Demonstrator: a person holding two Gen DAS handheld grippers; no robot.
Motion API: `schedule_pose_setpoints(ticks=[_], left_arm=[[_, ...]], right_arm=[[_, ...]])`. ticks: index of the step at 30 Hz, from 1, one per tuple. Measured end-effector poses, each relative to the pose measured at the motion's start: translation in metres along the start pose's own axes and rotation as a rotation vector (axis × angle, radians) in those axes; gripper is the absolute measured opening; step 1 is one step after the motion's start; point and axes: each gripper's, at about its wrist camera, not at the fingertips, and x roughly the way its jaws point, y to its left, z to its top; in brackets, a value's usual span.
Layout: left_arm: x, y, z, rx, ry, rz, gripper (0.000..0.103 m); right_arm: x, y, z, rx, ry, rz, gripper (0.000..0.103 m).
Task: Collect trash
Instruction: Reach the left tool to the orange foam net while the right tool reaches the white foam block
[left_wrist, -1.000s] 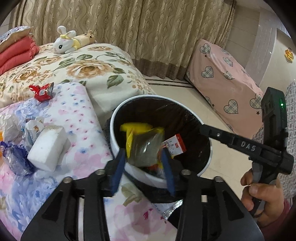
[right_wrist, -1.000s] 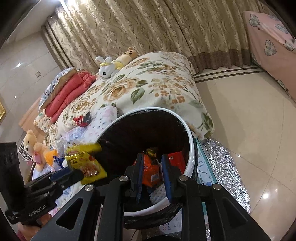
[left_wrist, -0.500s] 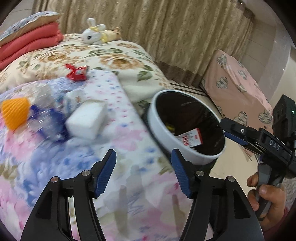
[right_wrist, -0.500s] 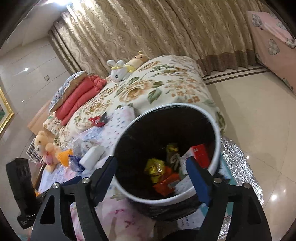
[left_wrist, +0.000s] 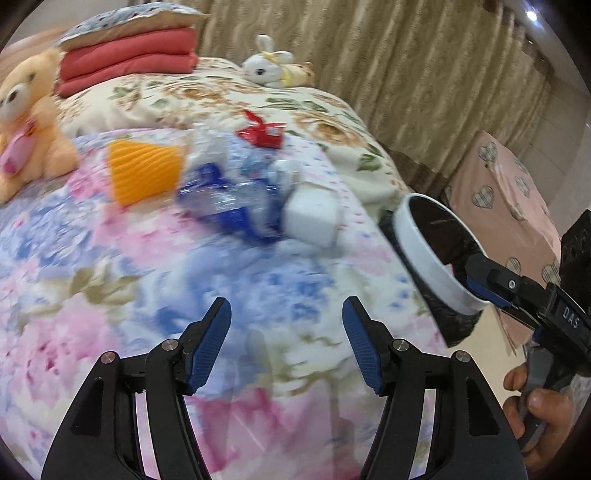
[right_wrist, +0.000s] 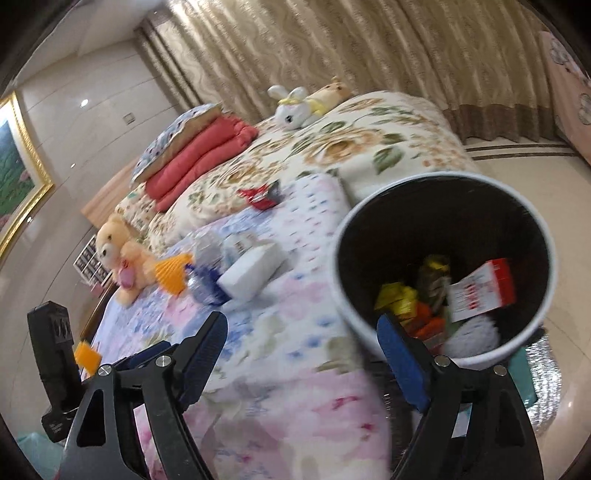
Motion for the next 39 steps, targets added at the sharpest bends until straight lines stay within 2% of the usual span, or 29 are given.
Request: schedule_pose_setpoints(ticks=[11,23,33,39], left_arm=[[-0.010,0.056,-0.006,-0.093,-0.013,0.067,0.064],[-0.004,0.087,0.002,-0.128,-0.010,0.093,0.064],[0.014,0.107,0.030,-0.137,-0.016,0.109,0.064],[0.031,0.121,0.052,-0.141,-0.020,0.129,0.070]], right_arm=[[0.041,0.047,-0.007,-0.057,0.063,0.043,0.085],[0.071,0.060,-0.003,-0.043,0.088,0.039,0.085],[0.084,0.055,0.013,-0.001,0.041,0.019,0.085],[0.101,0.055,0.023,0.002,0.027,0.003,0.085]])
